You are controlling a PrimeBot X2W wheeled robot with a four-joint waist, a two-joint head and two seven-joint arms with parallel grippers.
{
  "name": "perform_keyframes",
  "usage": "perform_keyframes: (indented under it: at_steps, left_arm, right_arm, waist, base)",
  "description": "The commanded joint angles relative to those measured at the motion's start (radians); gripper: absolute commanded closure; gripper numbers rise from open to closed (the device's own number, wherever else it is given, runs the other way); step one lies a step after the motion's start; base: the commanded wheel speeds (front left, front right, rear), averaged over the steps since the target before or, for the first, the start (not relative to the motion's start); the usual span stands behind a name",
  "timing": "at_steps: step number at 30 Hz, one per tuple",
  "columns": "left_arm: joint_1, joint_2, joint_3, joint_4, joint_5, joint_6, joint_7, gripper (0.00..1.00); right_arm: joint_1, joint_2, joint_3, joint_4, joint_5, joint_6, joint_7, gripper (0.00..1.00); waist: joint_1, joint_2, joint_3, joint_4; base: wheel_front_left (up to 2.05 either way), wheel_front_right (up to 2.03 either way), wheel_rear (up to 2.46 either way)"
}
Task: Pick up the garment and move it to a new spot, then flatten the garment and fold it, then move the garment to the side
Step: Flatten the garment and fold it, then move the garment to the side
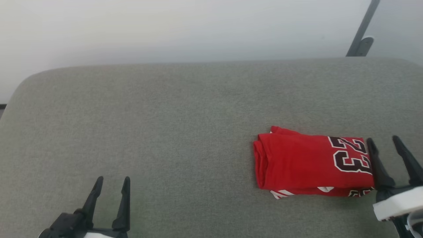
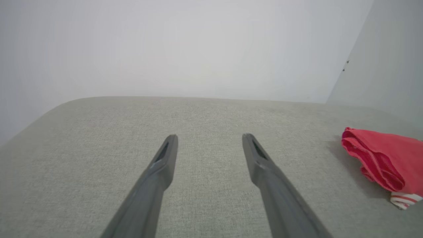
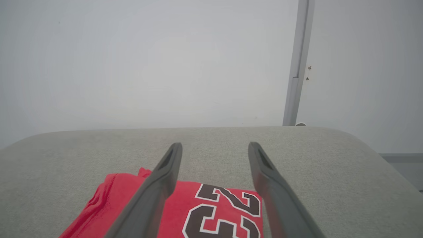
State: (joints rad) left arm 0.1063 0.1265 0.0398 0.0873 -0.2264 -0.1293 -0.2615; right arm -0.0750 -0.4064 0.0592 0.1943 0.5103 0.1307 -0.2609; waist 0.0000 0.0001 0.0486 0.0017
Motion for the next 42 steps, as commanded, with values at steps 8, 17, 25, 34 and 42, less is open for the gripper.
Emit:
perform_keyframes:
  at_steps: [8, 17, 25, 34, 42]
  left_arm:
    - [0.086, -0.034, 0.036, -0.111, 0.034, -0.002, -0.004, 0.0]
    - [0.105, -0.053, 0.046, -0.133, 0.042, -0.002, -0.004, 0.0]
    - [0.113, -0.058, 0.043, -0.136, 0.042, -0.002, -0.004, 0.0]
    - [0.086, -0.066, 0.019, -0.136, 0.044, -0.002, -0.004, 0.0]
    - [-0.002, -0.061, -0.04, -0.126, 0.051, -0.002, -0.004, 0.0]
  right_arm:
    - [0.113, 0.046, -0.085, -0.113, -0.033, 0.0, -0.005, 0.0]
    - [0.153, 0.081, -0.115, -0.152, -0.045, 0.0, -0.005, 0.0]
    - [0.164, 0.083, -0.119, -0.155, -0.032, 0.0, 0.004, 0.0]
    - [0.078, -0.016, -0.131, -0.104, 0.002, 0.0, 0.207, 0.0]
    - [-0.065, -0.213, -0.075, -0.069, 0.067, -0.001, 0.451, 0.0]
  waist:
    - [0.0, -0.0001, 0.032, 0.027]
    - [0.0, -0.0001, 0.024, 0.021]
    - [0.0, -0.0001, 0.007, 0.015]
    - [0.0, -0.0001, 0.021, 0.023]
    - [0.0, -0.0001, 0.089, 0.06]
  base:
    - [0.0, 0.0, 0.0]
    - [0.0, 0.0, 0.0]
    - [0.0, 0.0, 0.0]
    - [0.0, 0.0, 0.0]
    - [0.0, 0.0, 0.0]
